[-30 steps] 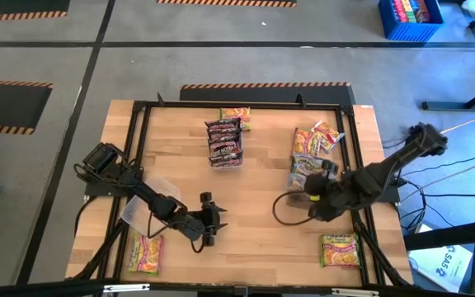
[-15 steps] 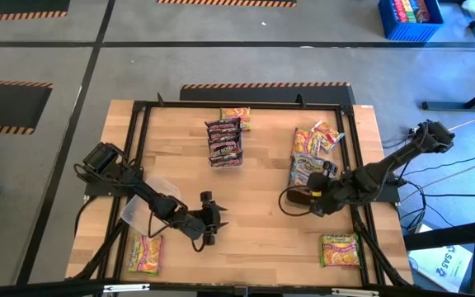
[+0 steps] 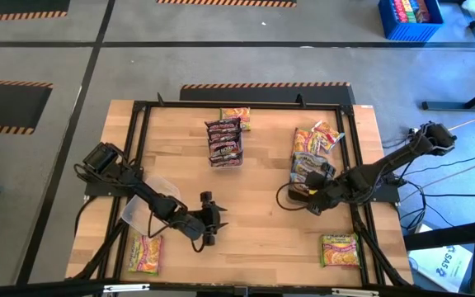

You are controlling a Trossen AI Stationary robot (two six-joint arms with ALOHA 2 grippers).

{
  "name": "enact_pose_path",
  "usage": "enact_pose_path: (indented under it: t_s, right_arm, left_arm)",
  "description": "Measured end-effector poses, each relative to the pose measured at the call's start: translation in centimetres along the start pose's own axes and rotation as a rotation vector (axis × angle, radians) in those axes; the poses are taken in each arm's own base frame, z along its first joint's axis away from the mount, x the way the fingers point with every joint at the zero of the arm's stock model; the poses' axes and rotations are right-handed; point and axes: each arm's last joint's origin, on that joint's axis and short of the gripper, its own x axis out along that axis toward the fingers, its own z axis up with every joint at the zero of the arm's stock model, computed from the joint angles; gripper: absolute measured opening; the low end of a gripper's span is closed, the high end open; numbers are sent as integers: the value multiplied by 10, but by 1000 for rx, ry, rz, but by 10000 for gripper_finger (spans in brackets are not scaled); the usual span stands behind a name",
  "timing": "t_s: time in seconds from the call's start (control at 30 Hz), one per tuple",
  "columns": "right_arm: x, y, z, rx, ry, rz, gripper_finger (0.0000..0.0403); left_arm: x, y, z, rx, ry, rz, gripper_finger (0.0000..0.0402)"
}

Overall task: Sort Maruchan noodles
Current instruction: Put the blue noodle pack into the black bin

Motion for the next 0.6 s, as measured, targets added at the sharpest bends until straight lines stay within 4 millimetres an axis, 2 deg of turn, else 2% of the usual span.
enact_pose_path:
  t_s: [0.37,0.47,0.6]
  right_arm:
    - [-2,-1,0,12,29,-2,236]
    - [-11,2,6,16,49,14,255]
    - [-32,4,22,19,40,9,260]
  left_arm:
    - [0,0,0,-1,0,0,211]
    - [0,0,0,0,0,0,211]
    - [0,0,0,-1,0,0,211]
